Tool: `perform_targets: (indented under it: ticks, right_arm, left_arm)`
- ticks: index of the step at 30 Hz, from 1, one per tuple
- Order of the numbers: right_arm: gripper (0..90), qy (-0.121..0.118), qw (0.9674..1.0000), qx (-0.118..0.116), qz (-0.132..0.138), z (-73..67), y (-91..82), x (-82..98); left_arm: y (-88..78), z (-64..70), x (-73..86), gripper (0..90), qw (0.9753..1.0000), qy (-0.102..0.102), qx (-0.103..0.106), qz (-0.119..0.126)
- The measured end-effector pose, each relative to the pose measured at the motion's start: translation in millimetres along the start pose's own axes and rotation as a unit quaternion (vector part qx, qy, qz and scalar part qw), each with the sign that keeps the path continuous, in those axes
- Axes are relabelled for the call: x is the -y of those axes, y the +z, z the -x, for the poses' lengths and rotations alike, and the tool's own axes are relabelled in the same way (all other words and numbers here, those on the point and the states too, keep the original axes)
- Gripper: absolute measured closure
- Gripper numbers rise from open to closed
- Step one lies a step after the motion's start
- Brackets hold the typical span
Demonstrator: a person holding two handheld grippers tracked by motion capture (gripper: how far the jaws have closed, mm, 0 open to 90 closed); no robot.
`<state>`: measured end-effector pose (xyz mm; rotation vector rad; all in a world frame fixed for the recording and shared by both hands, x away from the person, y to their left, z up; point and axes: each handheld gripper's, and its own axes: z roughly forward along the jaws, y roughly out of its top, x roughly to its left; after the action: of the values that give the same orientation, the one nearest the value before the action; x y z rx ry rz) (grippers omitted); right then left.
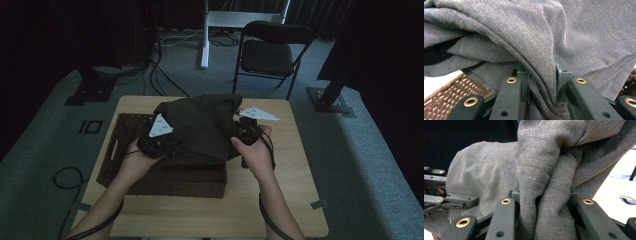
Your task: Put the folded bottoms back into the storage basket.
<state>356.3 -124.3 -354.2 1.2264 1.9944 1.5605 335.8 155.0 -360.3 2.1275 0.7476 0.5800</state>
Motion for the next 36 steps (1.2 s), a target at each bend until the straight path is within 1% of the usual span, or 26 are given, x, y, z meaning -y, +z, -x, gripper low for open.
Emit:
perform_targets:
  ticks: [1,2,3,5,6,8,12,13,14,15,16,17,20,21,24,29,31,32,33,36]
  right_arm:
    - [64.9,0.000,1.0000,0.000,0.000,0.0,0.0,0.0]
    - [64.8,0.003,1.0000,-0.004,0.000,-4.8,5.6,0.2]
    - [64.9,0.003,1.0000,-0.005,0.000,-6.3,7.5,0.3]
    - [64.8,0.005,1.0000,-0.007,0.001,-10.9,12.6,0.8]
    - [64.9,0.004,0.9999,-0.009,0.002,-13.3,15.0,1.1]
    - [64.8,0.003,0.9999,-0.012,0.002,-18.1,20.4,1.9]
    - [64.8,0.005,0.9998,-0.018,0.000,-26.5,32.1,4.1]
    - [64.8,0.005,0.9998,-0.018,0.000,-26.5,32.1,4.1]
    - [64.8,0.006,0.9998,-0.021,-0.001,-31.3,38.4,6.5]
    - [64.8,0.006,0.9998,-0.021,-0.001,-31.3,38.4,6.5]
    - [64.8,0.008,0.9997,-0.023,-0.003,-34.7,43.4,8.9]
    - [64.8,0.008,0.9997,-0.023,-0.003,-34.7,43.4,8.9]
    - [64.9,0.008,0.9996,-0.028,-0.007,-37.9,51.2,13.8]
    - [64.9,0.007,0.9995,-0.029,-0.008,-38.5,52.9,14.9]
    - [64.8,0.005,0.9994,-0.031,-0.010,-40.2,58.0,18.4]
    - [64.8,0.006,0.9993,-0.035,-0.013,-42.1,66.8,25.5]
    - [64.8,0.003,0.9992,-0.037,-0.014,-42.4,70.2,28.6]
    - [64.8,0.004,0.9992,-0.037,-0.014,-42.1,71.9,30.4]
    - [64.8,0.004,0.9992,-0.038,-0.015,-42.0,73.2,32.2]
    - [64.8,0.005,0.9992,-0.036,-0.017,-41.1,78.0,37.7]
  left_arm:
    - [0.0,0.0,0.0,72.5,1.0000,0.000,0.000,0.000]
    - [-1.5,-2.0,2.1,72.5,1.0000,-0.001,-0.004,-0.001]
    - [-3.7,-5.0,5.2,72.5,1.0000,-0.005,-0.007,-0.001]
    - [-6.9,-8.8,9.1,72.5,0.9999,-0.005,-0.010,-0.004]
    - [-8.7,-11.1,11.0,72.5,0.9999,-0.008,-0.011,-0.005]
    - [-12.3,-15.3,14.9,72.5,0.9998,-0.006,-0.016,-0.009]
    - [-18.1,-23.5,22.9,72.5,0.9996,-0.011,-0.023,-0.015]
    - [-18.1,-23.5,22.9,72.5,0.9996,-0.011,-0.023,-0.015]
    - [-19.6,-25.6,25.3,72.5,0.9994,-0.010,-0.026,-0.019]
    - [-20.4,-26.6,26.7,72.5,0.9994,-0.010,-0.028,-0.021]
    - [-21.9,-29.0,30.5,72.5,0.9992,-0.011,-0.030,-0.025]
    - [-21.9,-29.0,30.5,72.5,0.9992,-0.011,-0.030,-0.025]
    - [-24.2,-30.8,37.8,72.5,0.9988,-0.012,-0.035,-0.032]
    - [-24.2,-30.8,37.8,72.5,0.9988,-0.012,-0.035,-0.032]
    - [-24.0,-32.5,45.0,72.5,0.9986,-0.014,-0.037,-0.036]
    - [-22.8,-34.9,50.7,72.5,0.9982,-0.012,-0.040,-0.043]
    - [-22.0,-35.9,53.6,72.4,0.9980,-0.010,-0.041,-0.047]
    - [-19.9,-37.1,56.7,72.4,0.9979,-0.015,-0.040,-0.049]
    - [-18.6,-37.1,58.3,72.5,0.9978,-0.013,-0.041,-0.051]
    - [-13.6,-38.2,61.7,72.5,0.9973,-0.017,-0.043,-0.058]
